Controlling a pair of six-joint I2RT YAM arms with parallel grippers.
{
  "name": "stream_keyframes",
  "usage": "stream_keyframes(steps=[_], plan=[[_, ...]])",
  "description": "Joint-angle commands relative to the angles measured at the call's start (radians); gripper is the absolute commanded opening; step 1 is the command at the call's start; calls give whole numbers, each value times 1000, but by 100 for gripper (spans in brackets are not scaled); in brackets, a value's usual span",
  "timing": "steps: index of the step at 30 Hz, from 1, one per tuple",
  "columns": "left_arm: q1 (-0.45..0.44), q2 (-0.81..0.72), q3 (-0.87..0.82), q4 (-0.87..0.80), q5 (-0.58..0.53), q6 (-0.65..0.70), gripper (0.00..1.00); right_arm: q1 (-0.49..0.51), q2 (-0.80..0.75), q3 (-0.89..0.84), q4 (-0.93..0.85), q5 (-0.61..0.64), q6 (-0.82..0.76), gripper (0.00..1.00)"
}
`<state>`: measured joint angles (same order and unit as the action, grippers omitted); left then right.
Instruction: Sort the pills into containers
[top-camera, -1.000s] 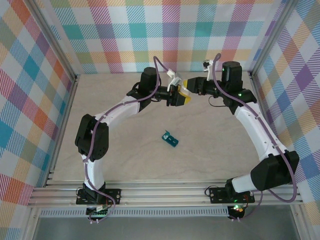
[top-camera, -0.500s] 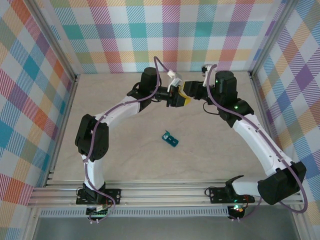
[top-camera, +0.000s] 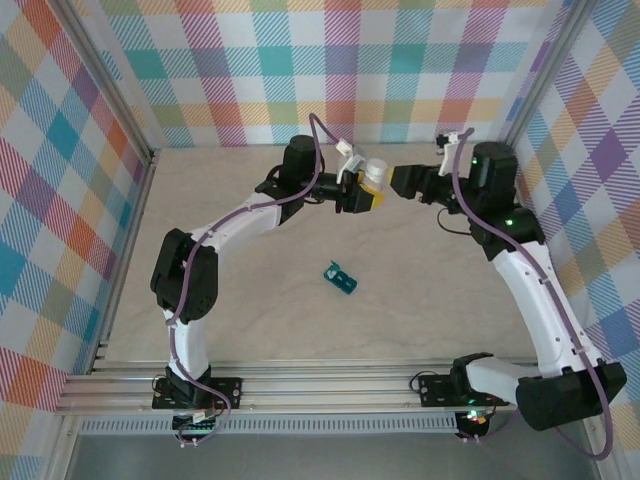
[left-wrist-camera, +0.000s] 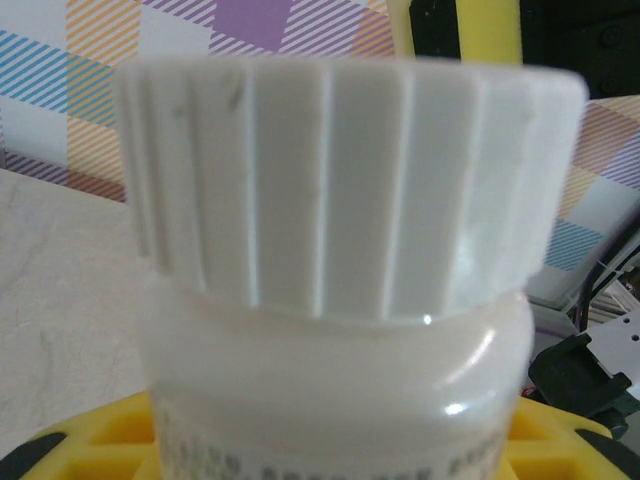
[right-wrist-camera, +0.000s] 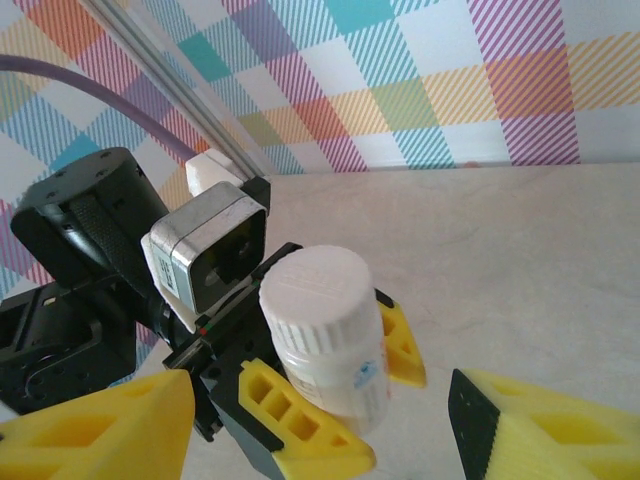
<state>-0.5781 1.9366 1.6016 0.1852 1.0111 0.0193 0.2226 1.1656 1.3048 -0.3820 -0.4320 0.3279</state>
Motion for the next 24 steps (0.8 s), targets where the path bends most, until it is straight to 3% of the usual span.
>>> stream_keyframes(steps=[1,9,24], plan=[[0,-1,35,13,29,11,0,-13,32,2,47,-138,-26,69],[-2,7,50,-4,53,17,0,-12,144,89,66,-224,-19,70],[-11,19,69,-30,61,31,0,11,232,129,93,-270,6,67]])
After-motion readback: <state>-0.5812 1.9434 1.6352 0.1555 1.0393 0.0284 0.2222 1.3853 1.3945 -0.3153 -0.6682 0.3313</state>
